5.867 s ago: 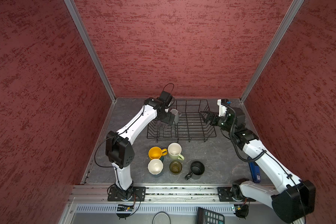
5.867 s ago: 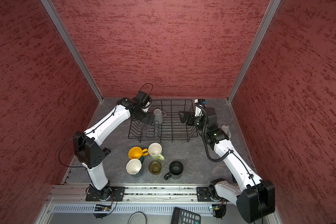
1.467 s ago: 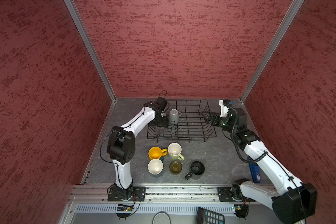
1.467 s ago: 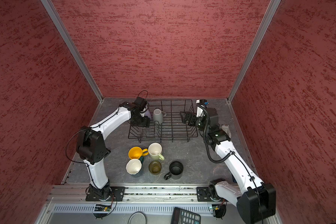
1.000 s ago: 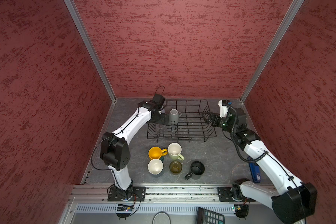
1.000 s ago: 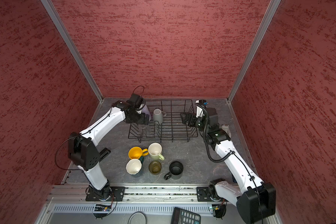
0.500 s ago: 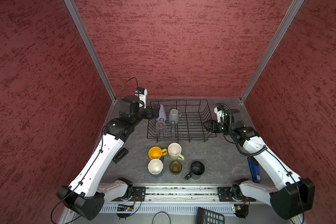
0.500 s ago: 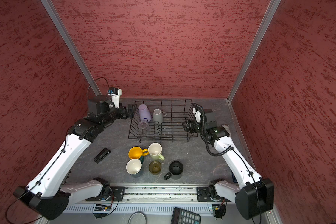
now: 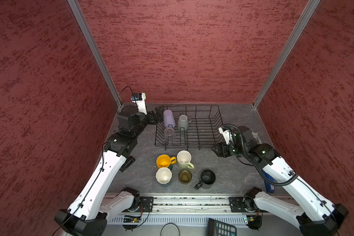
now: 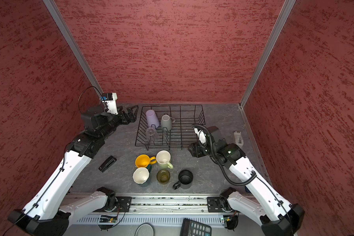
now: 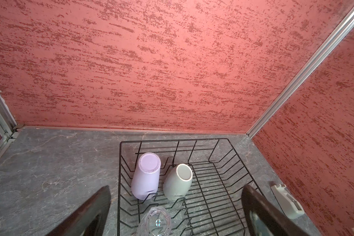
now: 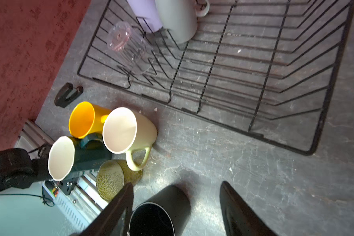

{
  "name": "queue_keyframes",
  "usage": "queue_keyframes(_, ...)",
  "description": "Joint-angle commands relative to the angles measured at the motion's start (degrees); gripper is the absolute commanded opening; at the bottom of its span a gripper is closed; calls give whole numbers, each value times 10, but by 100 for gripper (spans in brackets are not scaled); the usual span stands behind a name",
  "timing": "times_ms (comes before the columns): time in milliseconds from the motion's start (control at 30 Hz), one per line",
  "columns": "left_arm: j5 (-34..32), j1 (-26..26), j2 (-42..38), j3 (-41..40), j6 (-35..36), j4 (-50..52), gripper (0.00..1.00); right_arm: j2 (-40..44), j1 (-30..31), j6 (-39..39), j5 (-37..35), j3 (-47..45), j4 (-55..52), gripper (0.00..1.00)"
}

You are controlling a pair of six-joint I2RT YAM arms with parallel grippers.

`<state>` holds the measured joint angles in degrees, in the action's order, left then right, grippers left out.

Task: Load cups into a dish rack
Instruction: Pick up the cup from the bottom-center of the table.

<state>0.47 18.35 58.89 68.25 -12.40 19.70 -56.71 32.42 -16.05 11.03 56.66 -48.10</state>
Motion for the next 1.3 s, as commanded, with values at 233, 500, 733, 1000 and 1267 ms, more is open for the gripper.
queue_keyframes(233,51,0,-4,5,40,-4,99,34,74,-84,-33,-77,-71,61)
queue_keyframes(500,75,-19,21,27,58,43,99,9,141,-115,-56,-93,-77,57)
queue_keyframes(733,208,-87,25,13,-24,30,99,-29,178,-160,-79,-113,-65,54)
queue_keyframes(1000,267,-101,31,12,3,32,100,-66,185,-188,-102,-129,-32,48)
queue_keyframes(1267,248,-101,5,-18,19,24,100,-109,198,-215,-106,-144,9,41)
